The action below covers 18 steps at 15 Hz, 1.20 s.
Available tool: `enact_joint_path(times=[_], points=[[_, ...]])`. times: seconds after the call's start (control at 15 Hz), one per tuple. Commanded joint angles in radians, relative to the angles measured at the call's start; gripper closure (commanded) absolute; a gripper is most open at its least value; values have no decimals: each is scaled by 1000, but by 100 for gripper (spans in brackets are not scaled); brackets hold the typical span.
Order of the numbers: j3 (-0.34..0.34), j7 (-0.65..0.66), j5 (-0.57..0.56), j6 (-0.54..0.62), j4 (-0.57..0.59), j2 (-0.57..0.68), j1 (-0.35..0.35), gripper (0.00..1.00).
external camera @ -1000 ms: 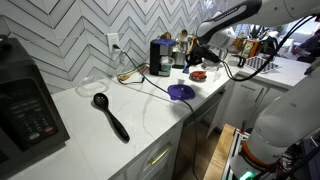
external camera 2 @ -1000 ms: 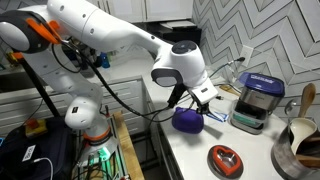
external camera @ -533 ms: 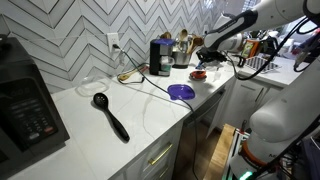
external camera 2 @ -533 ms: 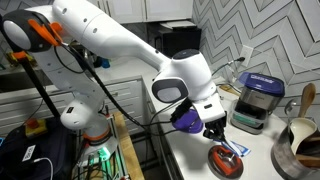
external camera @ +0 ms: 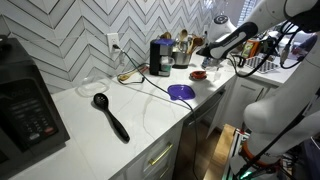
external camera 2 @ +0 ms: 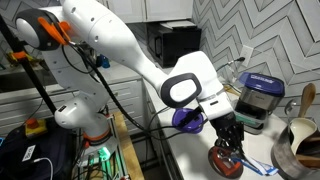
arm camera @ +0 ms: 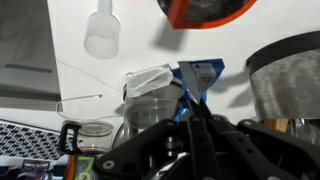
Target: Put the blue packet on the silver plate on the right
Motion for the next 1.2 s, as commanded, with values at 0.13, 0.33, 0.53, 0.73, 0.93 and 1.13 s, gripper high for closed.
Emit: enact_joint_path(times=[0.13, 0.33, 0.53, 0.73, 0.93, 1.13], points=[[123, 313, -360, -153, 2, 24, -6, 100], [-18, 409, -459, -245, 8, 65, 193, 100], [-109, 447, -488, -288, 19, 111, 311, 100], [-192, 452, -489, -285, 25, 154, 403, 100], [-249, 466, -483, -276, 50, 192, 467, 100], [-278, 446, -456, -278, 59, 207, 506, 73]])
